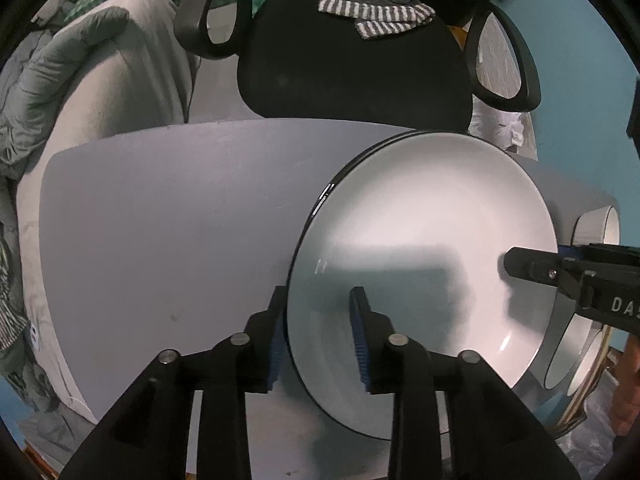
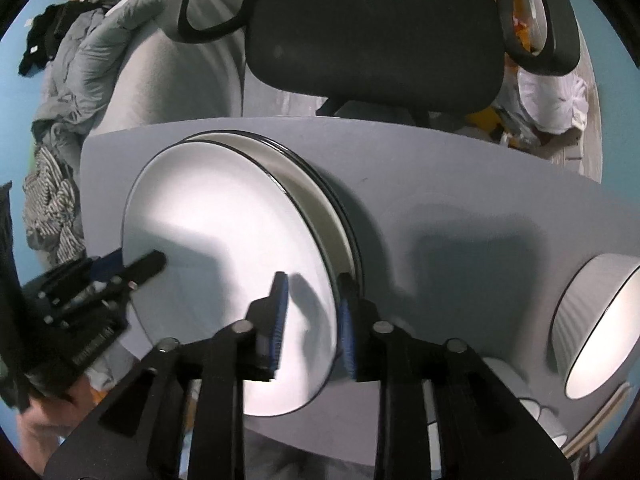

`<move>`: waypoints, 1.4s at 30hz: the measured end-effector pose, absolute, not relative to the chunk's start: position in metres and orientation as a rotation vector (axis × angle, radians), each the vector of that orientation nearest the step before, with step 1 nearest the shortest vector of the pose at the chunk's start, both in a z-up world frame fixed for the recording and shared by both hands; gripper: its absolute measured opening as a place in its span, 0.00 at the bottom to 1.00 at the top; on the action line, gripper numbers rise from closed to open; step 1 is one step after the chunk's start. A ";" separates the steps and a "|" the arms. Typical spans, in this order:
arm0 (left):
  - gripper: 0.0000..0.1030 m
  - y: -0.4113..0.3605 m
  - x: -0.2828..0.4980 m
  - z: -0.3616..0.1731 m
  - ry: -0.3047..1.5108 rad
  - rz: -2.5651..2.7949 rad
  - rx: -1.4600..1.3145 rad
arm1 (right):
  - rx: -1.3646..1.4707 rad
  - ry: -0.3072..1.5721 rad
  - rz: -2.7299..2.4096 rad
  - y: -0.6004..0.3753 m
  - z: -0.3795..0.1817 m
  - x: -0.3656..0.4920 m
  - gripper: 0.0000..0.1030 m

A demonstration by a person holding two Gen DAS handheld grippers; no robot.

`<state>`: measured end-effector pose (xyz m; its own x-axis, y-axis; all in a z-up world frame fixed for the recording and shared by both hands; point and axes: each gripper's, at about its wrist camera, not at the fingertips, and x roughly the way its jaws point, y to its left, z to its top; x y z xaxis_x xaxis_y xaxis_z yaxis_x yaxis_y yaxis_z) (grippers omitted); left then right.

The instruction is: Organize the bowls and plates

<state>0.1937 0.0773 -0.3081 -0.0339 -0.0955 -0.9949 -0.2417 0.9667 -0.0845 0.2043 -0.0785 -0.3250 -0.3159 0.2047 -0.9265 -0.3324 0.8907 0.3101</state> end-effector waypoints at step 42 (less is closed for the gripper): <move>0.66 0.053 0.141 -0.150 1.215 0.116 -0.276 | -0.329 1.244 0.361 -0.091 -0.167 0.166 0.66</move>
